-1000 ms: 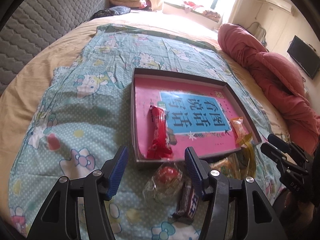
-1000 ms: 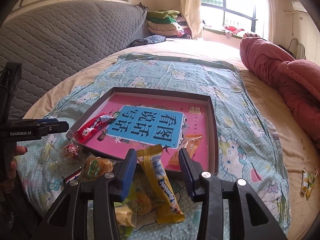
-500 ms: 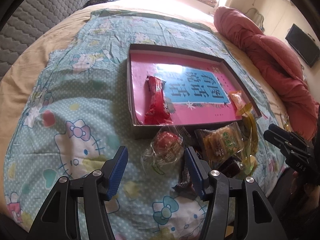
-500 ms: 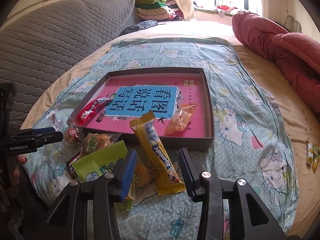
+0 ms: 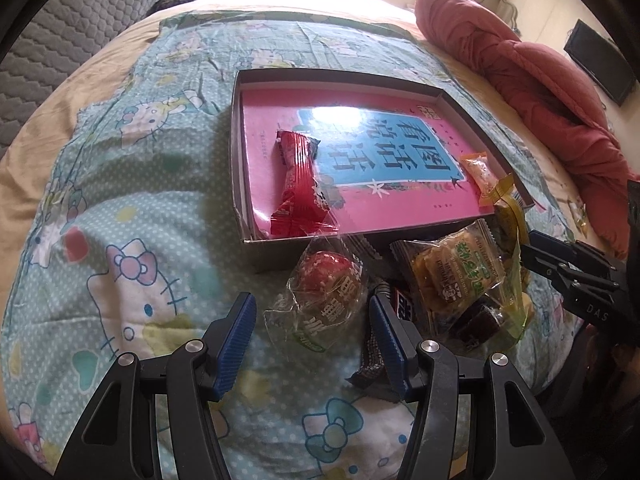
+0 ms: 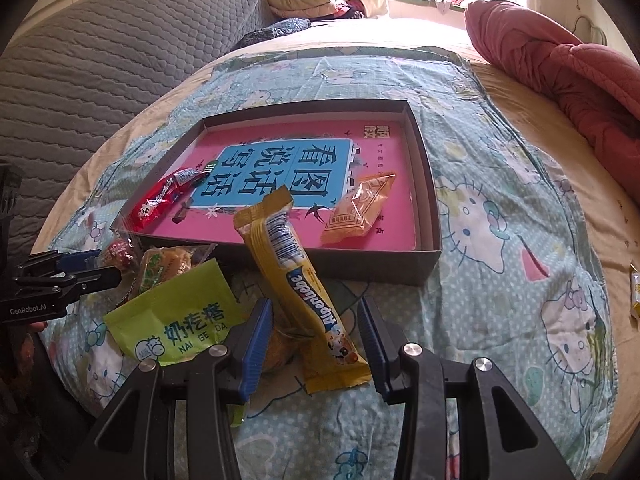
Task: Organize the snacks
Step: 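Move the left tool to the red candy in clear bag while the right moves to the yellow bar, then close the left tool on the clear candy bag while the right tool grasps the yellow bar, then carry the candy bag into the pink box while the right tool carries the yellow bar there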
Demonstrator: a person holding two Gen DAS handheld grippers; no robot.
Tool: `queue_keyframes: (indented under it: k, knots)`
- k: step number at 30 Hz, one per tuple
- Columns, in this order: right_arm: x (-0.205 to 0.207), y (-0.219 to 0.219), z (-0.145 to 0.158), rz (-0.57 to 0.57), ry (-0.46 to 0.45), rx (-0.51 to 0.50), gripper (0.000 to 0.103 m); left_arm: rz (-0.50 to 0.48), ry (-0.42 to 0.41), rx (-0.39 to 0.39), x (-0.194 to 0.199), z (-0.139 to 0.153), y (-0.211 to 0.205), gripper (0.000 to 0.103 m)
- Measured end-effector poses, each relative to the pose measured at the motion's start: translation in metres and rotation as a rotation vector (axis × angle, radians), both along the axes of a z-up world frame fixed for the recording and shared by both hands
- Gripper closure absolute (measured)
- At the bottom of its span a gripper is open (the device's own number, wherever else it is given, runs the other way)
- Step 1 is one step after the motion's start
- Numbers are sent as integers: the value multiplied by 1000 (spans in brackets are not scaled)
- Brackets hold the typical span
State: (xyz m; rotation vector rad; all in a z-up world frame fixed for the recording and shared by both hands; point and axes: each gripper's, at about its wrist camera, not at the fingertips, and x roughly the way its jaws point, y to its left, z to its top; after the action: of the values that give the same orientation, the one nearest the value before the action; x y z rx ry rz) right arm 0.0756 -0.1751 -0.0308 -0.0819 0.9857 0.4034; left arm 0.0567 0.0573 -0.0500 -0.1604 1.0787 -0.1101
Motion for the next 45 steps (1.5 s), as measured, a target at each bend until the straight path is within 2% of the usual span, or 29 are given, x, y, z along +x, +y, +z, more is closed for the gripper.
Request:
queue_keyframes:
  k: [12, 15, 25, 26, 29, 34, 45]
  knots:
    - [5, 19, -7, 80, -27, -27, 60, -15, 16, 6, 6, -9, -3, 42]
    - [6, 23, -9, 94, -32, -29, 68, -16, 17, 12, 8, -11, -4, 42]
    - [5, 28, -7, 114, -59, -31, 78, -24, 10, 15, 11, -14, -5, 42]
    - [5, 27, -6, 113, -59, -27, 78, -23, 10, 10, 12, -14, -4, 43]
    - [4, 25, -3, 111, -58, -10, 79, -26, 17, -9, 14, -15, -3, 57]
    - [1, 20, 3, 106, -57, 28, 79, -41, 14, 2, 14, -15, -7, 58]
    - [-1, 12, 25, 72, -96, 80, 79, -22, -29, -33, 5, 0, -3, 59]
